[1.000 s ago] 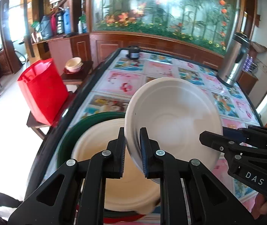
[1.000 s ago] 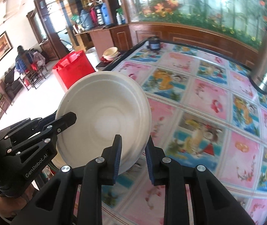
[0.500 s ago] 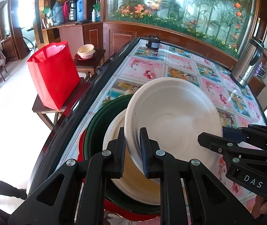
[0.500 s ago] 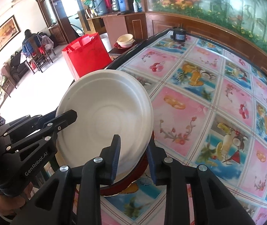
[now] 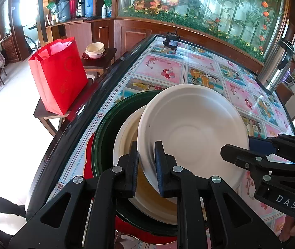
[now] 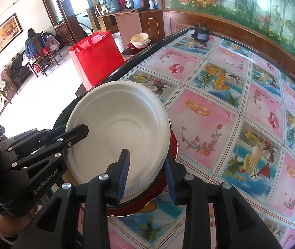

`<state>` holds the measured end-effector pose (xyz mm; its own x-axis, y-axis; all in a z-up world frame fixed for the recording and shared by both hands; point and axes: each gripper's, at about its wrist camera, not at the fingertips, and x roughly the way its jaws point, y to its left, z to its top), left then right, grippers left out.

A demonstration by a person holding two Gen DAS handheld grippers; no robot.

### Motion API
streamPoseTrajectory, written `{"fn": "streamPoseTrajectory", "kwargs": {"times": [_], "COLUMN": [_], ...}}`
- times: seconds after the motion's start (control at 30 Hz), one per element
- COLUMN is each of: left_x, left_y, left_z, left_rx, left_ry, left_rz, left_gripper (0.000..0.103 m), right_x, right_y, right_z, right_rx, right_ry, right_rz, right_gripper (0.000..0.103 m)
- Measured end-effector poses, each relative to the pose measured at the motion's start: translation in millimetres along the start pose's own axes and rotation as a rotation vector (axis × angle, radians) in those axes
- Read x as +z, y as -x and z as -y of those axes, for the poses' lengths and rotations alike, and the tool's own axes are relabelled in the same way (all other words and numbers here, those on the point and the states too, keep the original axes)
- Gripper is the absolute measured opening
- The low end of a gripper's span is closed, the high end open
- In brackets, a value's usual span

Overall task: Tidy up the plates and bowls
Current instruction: 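Lower the white paper bowl into the beige bowl inside the basin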

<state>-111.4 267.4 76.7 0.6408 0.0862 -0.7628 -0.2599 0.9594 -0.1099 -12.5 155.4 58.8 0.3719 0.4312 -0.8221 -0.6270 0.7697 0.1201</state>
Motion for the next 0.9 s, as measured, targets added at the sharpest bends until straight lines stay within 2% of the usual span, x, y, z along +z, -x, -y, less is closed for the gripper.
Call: {"fn": "streamPoseTrajectory", "kwargs": {"times": [0.3, 0.5, 0.57, 0.67, 0.73, 0.9], "left_x": [0, -2, -2, -2, -2, 2], "left_y": [-2, -4, -5, -4, -3, 4], "left_z": [3, 9, 10, 13, 14, 14], "left_rx": [0.026, 0.06, 0.06, 0.05, 0.042, 0.037], "left_ry": [-0.019, -0.041, -0.046, -0.042, -0.04, -0.03], "left_rz": [0.005, 0.014, 0.02, 0.032, 0.039, 0.056], "left_gripper": [0.015, 0.019, 0.025, 0.052, 0.055, 0.056], "right_x": [0, 0, -1, -3, -5, -10], "right_y": [-2, -2, -2, -1, 1, 7], "right_z": [-1, -1, -1, 2, 5, 14], "right_rx": [-0.01, -0.022, -0.015, -0.012, -0.01, -0.003], "right_ry": [-0.005, -0.008, -0.01, -0.018, -0.027, -0.058], "right_rz": [0.005, 0.011, 0.009, 0.012, 0.016, 0.029], "right_gripper": [0.036, 0.042, 0.042, 0.044, 0.045, 0.047]}}
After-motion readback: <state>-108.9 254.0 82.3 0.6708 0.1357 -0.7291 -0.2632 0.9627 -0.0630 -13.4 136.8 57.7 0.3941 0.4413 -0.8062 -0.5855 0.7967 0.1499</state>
